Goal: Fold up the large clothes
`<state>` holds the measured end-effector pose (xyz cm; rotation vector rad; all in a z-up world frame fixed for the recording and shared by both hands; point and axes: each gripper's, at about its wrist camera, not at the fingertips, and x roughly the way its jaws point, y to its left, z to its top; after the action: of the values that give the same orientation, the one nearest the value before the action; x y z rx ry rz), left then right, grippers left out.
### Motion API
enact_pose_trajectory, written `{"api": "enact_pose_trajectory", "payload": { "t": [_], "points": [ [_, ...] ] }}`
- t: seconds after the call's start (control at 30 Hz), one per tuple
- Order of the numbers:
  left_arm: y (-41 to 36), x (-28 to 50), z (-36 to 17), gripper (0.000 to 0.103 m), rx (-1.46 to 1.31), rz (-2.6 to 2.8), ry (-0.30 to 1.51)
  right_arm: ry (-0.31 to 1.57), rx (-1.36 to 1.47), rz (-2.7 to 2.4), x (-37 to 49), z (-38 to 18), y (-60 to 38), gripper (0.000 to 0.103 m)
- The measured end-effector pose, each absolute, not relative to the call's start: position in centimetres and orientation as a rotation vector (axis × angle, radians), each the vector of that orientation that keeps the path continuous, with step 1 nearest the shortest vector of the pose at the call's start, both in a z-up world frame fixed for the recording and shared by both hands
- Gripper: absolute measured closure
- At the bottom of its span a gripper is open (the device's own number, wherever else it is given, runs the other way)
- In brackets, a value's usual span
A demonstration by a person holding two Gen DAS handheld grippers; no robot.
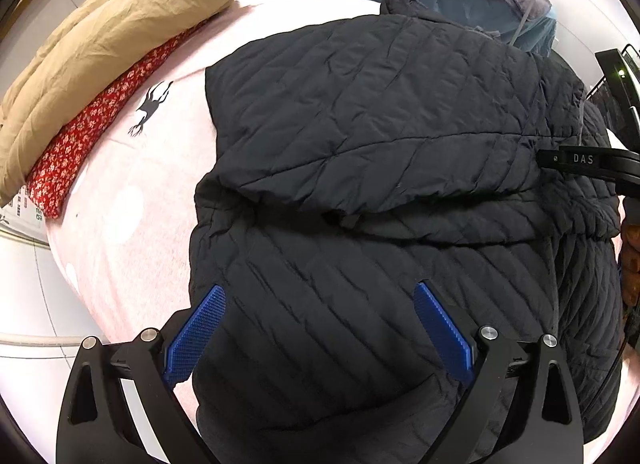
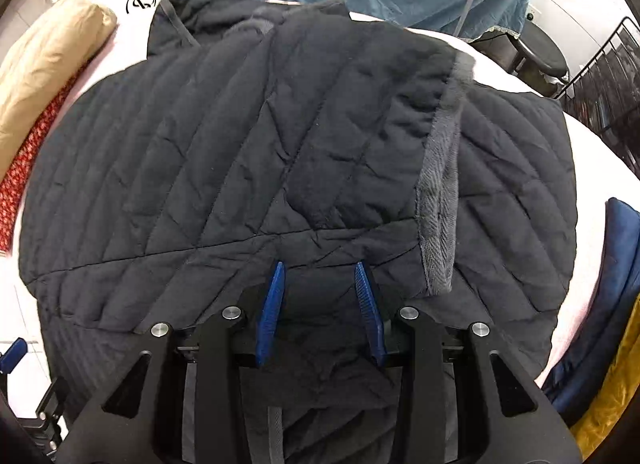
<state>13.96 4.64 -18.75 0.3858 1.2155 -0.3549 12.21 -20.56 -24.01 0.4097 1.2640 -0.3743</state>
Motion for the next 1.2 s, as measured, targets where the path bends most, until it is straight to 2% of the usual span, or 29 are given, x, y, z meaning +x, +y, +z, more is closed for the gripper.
{"api": "enact_pose_trajectory", "payload": {
  "t": [0.2,0.33,0.5,0.8,1.2],
  "points": [
    [4.8,13.9,-18.6,0.010,0.389,-0.354,1.213,1.258,0.405,-0.383,12.0,-24.1,-20.4,0.064],
    [4.4,13.6,-18.3,0.010,0.398,-0.368,1.200,1.271,0.406,-0.405,11.3,-23.4,-19.9,0.055],
    [3.9,12.6,-17.9,0.010,0.417,-0.384,1.186,1.261,0.405,-0.380,9.0,-21.9,-19.1,0.055],
    [3.8,10.8,-17.5,0.010,0.446,-0.399,1.166,1.255,0.440,-0.318,0.1,-20.1,-17.3,0.055],
    [5.1,8.8,-18.0,0.010,0.499,-0.422,1.162,1.309,0.542,-0.352,-10.3,-22.0,-18.7,0.055]
  ]
}}
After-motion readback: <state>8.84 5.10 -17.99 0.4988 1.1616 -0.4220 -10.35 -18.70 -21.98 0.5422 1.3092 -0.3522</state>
